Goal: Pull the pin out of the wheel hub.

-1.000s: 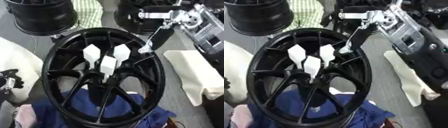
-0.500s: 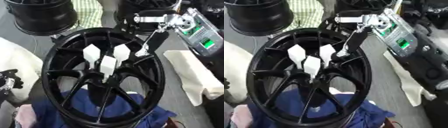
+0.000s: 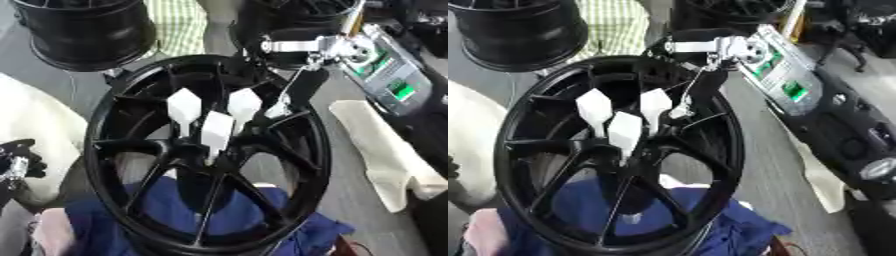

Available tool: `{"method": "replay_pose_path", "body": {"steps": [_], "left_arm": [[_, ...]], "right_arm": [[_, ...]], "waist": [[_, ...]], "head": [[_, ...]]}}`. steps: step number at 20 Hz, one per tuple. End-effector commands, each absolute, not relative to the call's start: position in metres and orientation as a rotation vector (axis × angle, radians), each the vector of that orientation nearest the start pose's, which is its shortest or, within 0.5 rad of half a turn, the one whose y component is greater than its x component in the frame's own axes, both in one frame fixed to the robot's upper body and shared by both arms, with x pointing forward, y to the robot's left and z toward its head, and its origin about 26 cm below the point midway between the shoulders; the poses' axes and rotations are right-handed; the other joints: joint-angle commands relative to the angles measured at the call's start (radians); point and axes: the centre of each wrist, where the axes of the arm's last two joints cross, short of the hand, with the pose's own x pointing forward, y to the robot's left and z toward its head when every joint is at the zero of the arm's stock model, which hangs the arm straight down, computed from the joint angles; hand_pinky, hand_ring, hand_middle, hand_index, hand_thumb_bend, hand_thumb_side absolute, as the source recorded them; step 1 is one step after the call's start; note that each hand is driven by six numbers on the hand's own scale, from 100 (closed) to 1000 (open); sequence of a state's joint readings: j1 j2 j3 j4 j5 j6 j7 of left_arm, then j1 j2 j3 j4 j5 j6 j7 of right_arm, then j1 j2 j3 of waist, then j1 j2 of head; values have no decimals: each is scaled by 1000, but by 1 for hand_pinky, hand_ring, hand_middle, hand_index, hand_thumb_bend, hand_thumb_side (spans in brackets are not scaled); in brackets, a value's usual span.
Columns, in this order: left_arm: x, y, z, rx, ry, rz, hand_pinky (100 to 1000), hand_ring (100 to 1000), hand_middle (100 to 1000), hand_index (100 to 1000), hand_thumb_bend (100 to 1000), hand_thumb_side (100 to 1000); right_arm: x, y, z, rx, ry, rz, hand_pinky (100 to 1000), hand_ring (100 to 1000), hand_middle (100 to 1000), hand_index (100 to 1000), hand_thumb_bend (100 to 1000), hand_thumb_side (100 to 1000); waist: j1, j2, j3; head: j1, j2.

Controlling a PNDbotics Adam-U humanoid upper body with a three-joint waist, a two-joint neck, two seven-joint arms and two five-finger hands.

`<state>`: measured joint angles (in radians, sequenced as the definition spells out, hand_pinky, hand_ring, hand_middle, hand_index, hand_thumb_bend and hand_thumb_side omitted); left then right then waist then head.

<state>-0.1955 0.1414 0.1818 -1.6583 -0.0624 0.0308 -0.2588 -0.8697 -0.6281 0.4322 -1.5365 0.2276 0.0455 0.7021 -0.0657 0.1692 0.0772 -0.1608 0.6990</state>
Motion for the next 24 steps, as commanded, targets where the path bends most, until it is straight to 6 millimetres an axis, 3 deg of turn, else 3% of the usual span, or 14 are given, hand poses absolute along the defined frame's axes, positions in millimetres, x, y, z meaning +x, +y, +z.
{"method": "replay_pose_path", "body": {"steps": [1,10,13,24], "left_arm": [[322,301,86,82,-1812,-299,578,568,513,743,100,484],[322,300,86,81,-1814,-300,577,569,513,743,100,484],[322,300,87,81,-1814,-300,577,569,514,743,100,484],[322,300,86,79,-1813,-302,576,570,514,743,100,484]], "right_arm": [[398,-214,271,-290,-1560,1720,663,735,787,863,526,161],[406,-217,260,-316,-1522,1687,663,735,767,842,537,147],[407,-218,258,-326,-1525,1672,661,733,760,832,434,280],[410,-213,251,-317,-1534,1658,651,725,713,782,434,277]], "waist": [[5,-9,2],[4,-8,6],[5,-8,6],[5,-7,7]], "head": [[-2,-6],[-2,-7],[-1,-7],[-6,-6]]}}
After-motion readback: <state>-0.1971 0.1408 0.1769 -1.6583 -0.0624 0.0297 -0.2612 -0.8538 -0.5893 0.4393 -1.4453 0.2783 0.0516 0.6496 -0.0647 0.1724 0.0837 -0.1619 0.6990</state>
